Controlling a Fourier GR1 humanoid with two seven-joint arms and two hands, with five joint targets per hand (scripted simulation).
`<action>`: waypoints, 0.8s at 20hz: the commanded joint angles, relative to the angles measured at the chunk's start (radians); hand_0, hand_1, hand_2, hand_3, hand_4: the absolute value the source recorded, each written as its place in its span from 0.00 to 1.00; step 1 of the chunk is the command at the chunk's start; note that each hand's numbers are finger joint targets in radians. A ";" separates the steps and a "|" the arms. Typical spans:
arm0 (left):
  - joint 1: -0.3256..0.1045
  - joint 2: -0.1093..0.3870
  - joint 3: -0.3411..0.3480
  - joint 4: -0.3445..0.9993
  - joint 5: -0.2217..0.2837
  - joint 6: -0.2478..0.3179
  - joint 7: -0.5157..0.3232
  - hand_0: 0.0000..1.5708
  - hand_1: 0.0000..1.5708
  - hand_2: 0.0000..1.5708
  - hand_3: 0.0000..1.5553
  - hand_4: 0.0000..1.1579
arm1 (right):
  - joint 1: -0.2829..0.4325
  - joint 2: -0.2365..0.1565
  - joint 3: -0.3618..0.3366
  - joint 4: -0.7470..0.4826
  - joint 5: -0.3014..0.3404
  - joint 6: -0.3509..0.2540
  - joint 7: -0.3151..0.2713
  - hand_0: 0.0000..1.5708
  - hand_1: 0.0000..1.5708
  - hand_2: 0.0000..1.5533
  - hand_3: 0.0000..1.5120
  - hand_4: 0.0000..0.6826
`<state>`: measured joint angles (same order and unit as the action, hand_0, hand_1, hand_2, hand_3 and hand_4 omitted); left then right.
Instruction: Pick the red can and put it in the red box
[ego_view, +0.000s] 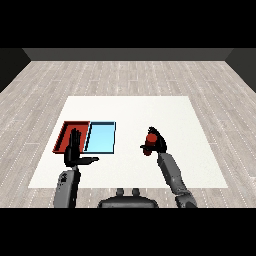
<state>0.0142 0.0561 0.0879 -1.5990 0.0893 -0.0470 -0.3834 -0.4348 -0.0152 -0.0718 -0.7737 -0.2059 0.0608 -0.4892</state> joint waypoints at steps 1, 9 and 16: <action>0.022 -0.013 -0.014 0.004 -0.015 0.002 -0.030 0.00 0.00 0.00 0.00 0.00 | 0.017 0.002 0.003 -0.042 0.026 -0.079 0.028 0.94 0.94 0.94 0.95 0.96; 0.010 0.010 -0.008 -0.057 -0.001 -0.007 0.045 0.00 0.00 0.00 0.00 0.00 | -0.017 -0.004 0.037 -0.023 0.107 -0.126 0.017 0.93 0.93 0.94 0.94 0.96; 0.044 0.002 -0.022 -0.027 -0.008 -0.032 -0.005 0.00 0.00 0.00 0.00 0.00 | 0.064 0.014 0.086 -0.220 0.108 -0.150 0.049 0.93 0.93 0.93 0.93 0.97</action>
<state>0.0472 0.0478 0.0622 -1.6279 0.0666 -0.0531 -0.3891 -0.4010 -0.0185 -0.0173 -0.9184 -0.1039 -0.0668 -0.4435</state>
